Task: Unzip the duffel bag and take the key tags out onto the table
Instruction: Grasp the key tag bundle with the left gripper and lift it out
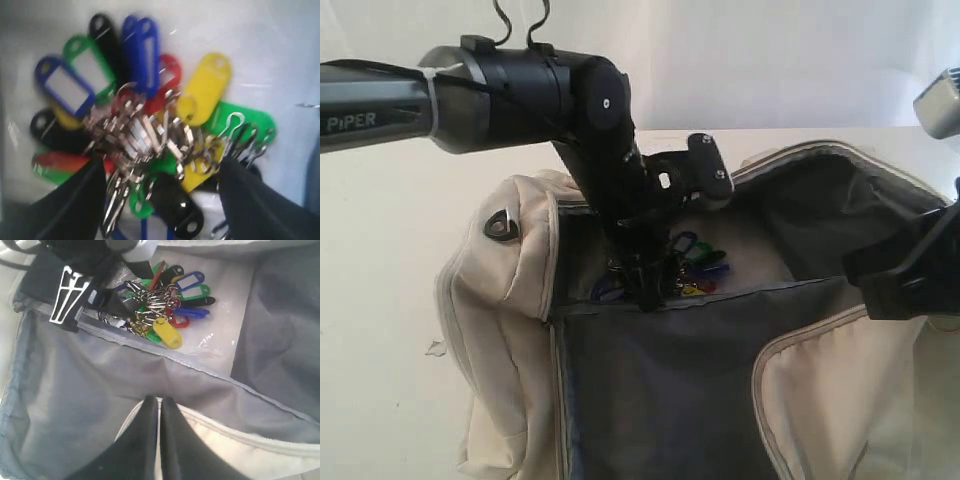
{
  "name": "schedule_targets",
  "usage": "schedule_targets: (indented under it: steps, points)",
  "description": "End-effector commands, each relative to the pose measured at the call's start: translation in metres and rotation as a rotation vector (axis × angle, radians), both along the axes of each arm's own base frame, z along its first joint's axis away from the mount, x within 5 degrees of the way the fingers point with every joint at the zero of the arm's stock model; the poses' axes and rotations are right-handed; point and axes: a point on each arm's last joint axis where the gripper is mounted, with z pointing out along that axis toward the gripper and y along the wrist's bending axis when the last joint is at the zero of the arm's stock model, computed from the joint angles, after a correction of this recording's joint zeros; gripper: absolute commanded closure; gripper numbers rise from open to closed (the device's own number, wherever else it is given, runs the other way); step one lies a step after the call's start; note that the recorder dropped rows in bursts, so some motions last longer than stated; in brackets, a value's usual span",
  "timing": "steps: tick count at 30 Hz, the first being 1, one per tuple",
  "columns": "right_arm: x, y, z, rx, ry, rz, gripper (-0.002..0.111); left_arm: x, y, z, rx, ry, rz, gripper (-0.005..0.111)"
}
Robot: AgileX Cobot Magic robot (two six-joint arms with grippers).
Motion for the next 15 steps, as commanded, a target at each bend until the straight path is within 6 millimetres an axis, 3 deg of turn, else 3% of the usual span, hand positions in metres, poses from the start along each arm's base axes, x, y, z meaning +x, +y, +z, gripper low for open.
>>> schedule_targets:
  steps: [1, 10, 13, 15]
  points:
    - [-0.001, 0.001, 0.000, -0.001, -0.006, 0.008, 0.106, -0.008, -0.020, -0.009, 0.025, -0.056, -0.176, 0.038]
    - [-0.001, 0.001, 0.000, -0.001, -0.009, 0.007, 0.106, 0.002, -0.023, -0.055, 0.151, -0.025, -0.137, 0.038]
    - [-0.001, 0.001, 0.000, -0.001, -0.009, 0.007, 0.106, 0.001, -0.022, -0.064, 0.178, 0.014, -0.139, 0.044]
    - [-0.001, 0.001, 0.000, -0.001, -0.009, 0.007, 0.106, 0.000, -0.021, -0.066, 0.186, 0.026, -0.141, 0.055]
